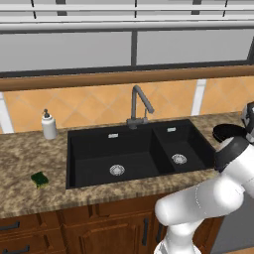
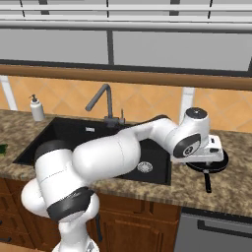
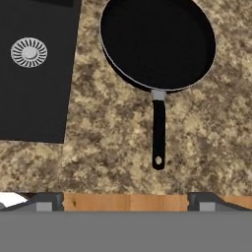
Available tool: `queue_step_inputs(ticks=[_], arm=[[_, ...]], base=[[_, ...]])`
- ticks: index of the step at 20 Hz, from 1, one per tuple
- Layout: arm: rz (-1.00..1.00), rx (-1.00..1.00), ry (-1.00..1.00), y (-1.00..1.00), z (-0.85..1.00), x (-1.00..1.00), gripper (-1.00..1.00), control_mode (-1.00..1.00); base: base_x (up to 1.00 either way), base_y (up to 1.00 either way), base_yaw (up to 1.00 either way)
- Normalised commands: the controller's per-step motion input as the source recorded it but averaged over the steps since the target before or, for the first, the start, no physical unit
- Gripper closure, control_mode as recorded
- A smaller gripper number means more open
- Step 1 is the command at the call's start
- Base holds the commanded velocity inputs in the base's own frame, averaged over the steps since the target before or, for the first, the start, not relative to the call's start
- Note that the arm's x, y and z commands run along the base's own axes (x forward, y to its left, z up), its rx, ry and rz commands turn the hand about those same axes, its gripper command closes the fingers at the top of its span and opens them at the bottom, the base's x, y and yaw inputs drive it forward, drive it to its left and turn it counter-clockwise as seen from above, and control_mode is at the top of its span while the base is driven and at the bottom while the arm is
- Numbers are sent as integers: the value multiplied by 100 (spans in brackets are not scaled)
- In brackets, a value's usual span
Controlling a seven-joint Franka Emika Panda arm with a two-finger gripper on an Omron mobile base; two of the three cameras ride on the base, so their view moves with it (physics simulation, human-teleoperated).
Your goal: Pick the pan and sponge and place them into the sink. Then turn on the water.
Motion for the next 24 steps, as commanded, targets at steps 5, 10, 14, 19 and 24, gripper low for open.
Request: queue_step_inputs(ticks=[5, 10, 14, 19, 24], arm=[[0, -10, 14, -31, -35, 6, -100, -100], [0, 0, 11, -11, -28, 1, -100, -100], [0, 2, 15, -7, -19, 10, -100, -100], [1, 11, 15, -12, -9, 8, -100, -100], [1, 12, 5, -8, -14, 12, -100, -100]], base=[[0, 0, 0], [0, 0, 0], [0, 0, 0], [0, 0, 0], [0, 0, 0]])
